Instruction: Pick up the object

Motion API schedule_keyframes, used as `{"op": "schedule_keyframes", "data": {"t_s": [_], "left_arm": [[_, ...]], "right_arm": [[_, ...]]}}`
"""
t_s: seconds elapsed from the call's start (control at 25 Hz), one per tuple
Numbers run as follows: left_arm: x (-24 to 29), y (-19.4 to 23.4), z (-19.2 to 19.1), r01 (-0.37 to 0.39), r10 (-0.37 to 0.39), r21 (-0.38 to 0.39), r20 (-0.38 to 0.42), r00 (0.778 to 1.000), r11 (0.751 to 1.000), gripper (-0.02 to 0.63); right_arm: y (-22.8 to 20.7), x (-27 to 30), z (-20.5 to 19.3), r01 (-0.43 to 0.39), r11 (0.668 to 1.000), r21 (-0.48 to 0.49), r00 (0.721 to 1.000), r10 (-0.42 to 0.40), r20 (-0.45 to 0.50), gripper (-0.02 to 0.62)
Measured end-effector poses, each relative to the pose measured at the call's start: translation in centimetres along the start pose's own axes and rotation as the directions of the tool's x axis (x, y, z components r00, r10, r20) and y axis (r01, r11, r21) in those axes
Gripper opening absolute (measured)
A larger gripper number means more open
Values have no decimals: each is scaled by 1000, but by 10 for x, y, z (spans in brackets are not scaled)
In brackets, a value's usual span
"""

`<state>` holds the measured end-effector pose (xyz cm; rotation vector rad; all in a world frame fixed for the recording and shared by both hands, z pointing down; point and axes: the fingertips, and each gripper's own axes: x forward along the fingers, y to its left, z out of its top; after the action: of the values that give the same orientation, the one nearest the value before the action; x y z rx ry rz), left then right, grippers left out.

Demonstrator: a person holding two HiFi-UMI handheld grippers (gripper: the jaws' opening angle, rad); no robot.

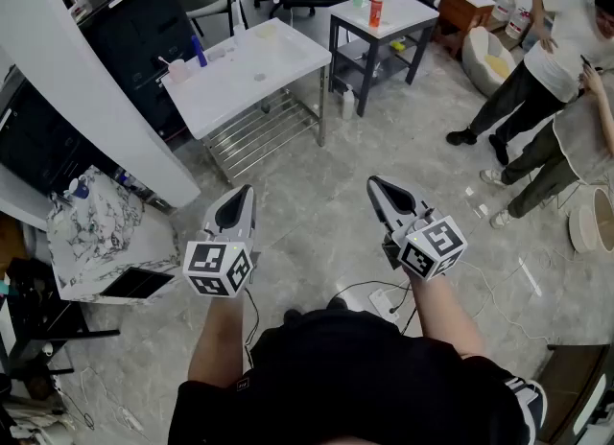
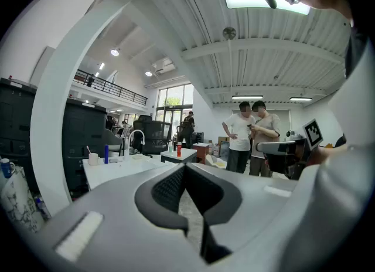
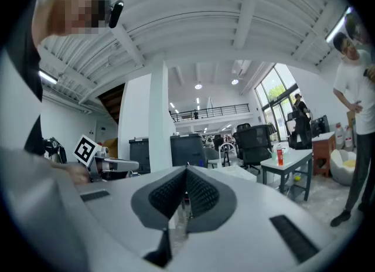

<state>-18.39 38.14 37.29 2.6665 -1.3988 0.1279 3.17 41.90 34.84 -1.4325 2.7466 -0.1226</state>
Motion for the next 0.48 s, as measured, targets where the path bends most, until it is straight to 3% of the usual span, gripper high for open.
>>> {"op": "schedule_keyframes", "data": {"t_s": [0.48], "left_arm": [[17, -19, 10, -11, 11, 11, 2, 1000, 1000, 11]], "right_arm": [[-29, -21, 11, 35, 999, -28, 999, -35, 12, 12]]}}
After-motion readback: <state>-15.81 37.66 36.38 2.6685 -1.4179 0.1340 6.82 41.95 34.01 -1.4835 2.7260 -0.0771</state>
